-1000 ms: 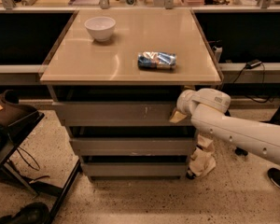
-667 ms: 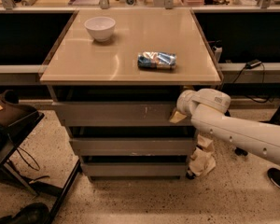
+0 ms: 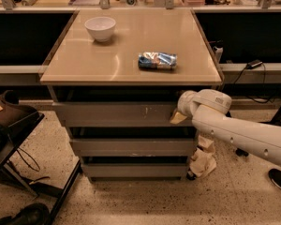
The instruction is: Open top drawer
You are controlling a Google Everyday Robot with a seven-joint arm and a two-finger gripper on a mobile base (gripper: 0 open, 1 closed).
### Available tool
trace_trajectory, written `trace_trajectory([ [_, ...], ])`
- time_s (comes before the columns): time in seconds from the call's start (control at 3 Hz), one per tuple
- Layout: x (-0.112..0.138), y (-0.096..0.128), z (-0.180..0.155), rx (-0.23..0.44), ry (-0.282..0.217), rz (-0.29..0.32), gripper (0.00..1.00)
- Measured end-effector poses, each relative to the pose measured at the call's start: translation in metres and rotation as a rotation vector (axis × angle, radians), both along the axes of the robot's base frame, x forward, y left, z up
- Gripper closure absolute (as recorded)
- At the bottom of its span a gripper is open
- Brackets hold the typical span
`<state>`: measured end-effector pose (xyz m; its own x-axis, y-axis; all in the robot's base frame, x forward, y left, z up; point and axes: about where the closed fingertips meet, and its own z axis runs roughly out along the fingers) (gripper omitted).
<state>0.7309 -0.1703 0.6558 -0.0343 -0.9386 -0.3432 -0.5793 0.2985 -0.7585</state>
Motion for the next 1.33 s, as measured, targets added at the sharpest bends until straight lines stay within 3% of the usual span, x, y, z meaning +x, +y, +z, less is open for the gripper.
trace_trajectory([
  [0.33,0.000,0.000,0.000,0.000,0.000,0.000,0.87],
  [0.67,-0.014,-0.006,-0.002,-0.013,-0.005,-0.019,1.00],
  [1.0,-0.041,-0.014,-0.007,-0.030,0.002,-0.060,1.00],
  [1.33,-0.041,-0.013,-0.002,-0.030,0.002,-0.060,1.00],
])
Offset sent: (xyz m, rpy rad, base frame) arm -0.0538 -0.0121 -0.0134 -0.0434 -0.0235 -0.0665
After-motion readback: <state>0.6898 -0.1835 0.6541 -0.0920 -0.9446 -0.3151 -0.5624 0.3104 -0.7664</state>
